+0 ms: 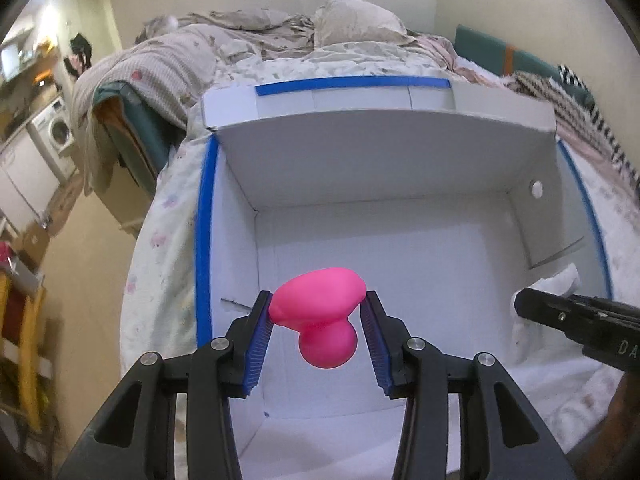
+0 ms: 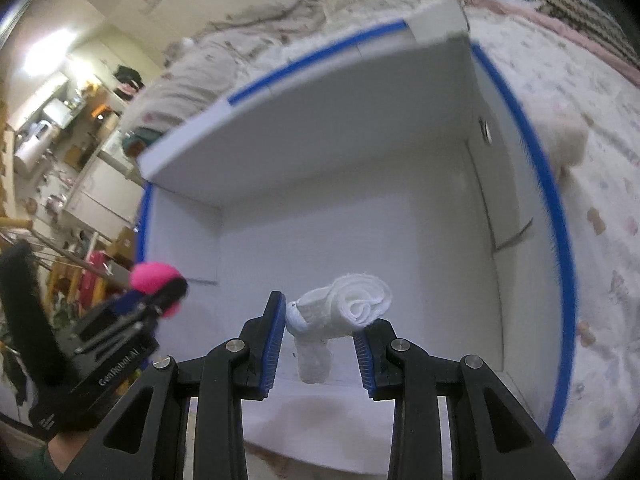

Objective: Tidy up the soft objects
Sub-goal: 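Carry the pink toy and white sock over the box and open both tools, then withdraw both tools from the box back toward the remaining items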

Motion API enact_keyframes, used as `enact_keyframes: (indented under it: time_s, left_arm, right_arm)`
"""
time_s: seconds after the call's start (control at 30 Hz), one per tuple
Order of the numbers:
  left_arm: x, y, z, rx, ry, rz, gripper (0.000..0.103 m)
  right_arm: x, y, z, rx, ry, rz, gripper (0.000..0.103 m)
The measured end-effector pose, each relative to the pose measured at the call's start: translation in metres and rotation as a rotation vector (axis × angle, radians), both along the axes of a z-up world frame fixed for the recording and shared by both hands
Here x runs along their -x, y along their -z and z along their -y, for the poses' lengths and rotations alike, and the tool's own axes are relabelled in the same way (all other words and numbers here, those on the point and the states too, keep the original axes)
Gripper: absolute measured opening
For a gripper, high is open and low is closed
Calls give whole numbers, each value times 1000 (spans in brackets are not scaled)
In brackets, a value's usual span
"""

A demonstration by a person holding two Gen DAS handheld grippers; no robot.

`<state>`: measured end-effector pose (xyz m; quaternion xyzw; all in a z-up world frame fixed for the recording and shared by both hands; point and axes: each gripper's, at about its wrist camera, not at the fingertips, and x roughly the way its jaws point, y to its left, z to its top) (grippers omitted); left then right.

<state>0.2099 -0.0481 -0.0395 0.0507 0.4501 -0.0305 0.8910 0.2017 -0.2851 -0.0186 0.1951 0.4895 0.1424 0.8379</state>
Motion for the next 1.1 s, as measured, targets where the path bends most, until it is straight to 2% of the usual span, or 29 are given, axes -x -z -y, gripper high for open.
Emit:
enact_keyframes:
  time_s: [0.1, 0.3, 0.57, 0.8, 0.87, 0.9, 1.0, 1.07, 1.1]
  left_arm:
    - [-2, 11, -3, 35, -16, -32, 41]
    - [0, 23, -1, 15, -5, -47, 41]
    - [-2, 28, -1, -4, -11, -56, 41]
    - [-1, 28, 1, -4, -15, -54, 41]
    - [-1, 27, 0, -1, -18, -53, 41]
    - [-1, 26, 0, -3, -19, -55, 41]
    - [0, 20, 0, 19, -19, -55, 41]
    - [2, 16, 1, 7, -15, -41, 42]
    - [3, 14, 2, 0, -11, -36, 45]
  right_arm:
    - [-4, 15, -4, 24, -6, -40, 35]
    - [-11, 38, -10, 67, -29, -95, 35]
    - [-15, 51, -25, 133, -69, -116, 35]
    - [-16, 51, -24, 119, -51, -115, 35]
    - [-15, 49, -24, 112, -49, -107, 38]
    - [-14, 49, -23, 107, -48, -106, 43]
    - [-13, 47, -21, 88, -39, -99, 44]
    - [-13, 47, -19, 69, -42, -97, 53]
    - [-13, 45, -19, 66, -41, -91, 63]
